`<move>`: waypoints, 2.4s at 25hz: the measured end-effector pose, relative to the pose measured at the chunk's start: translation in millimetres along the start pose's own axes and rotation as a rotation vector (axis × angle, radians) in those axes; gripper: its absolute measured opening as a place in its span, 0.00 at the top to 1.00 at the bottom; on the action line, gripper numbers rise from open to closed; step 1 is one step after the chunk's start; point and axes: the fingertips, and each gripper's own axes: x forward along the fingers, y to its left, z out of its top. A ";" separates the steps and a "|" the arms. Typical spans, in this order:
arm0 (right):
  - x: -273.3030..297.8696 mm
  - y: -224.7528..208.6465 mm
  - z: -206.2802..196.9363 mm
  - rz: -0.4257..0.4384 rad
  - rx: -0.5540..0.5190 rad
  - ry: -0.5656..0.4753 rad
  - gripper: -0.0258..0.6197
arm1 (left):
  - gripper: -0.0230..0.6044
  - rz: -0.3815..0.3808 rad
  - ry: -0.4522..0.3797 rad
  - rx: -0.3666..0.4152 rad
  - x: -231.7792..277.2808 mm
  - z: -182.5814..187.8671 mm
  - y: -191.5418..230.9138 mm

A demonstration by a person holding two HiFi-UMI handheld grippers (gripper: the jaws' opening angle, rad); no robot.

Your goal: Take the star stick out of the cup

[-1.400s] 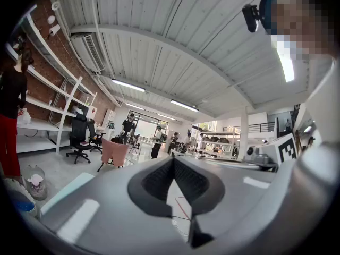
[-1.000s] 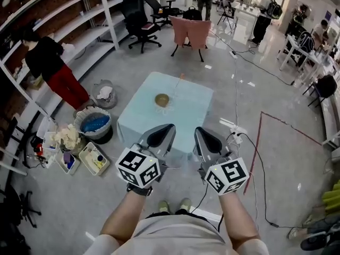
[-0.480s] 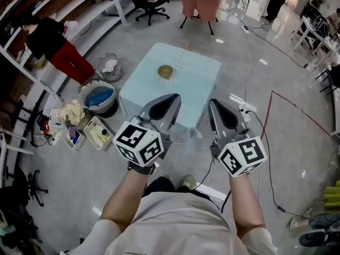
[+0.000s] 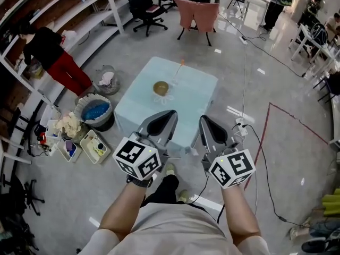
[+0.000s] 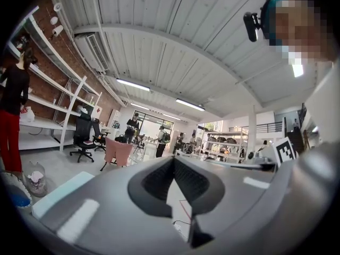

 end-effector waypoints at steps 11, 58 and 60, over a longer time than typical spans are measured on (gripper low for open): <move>122.1 -61.9 -13.3 -0.057 -0.002 0.012 0.96 | 0.96 0.003 -0.043 0.008 78.0 19.8 111.3; 415.5 -303.0 -273.3 -0.065 0.130 0.470 0.86 | 0.96 0.281 -0.002 -0.067 302.2 -133.1 380.0; 419.3 -305.0 -278.7 -0.061 0.127 0.484 0.86 | 0.96 0.282 0.012 -0.068 302.6 -140.2 382.9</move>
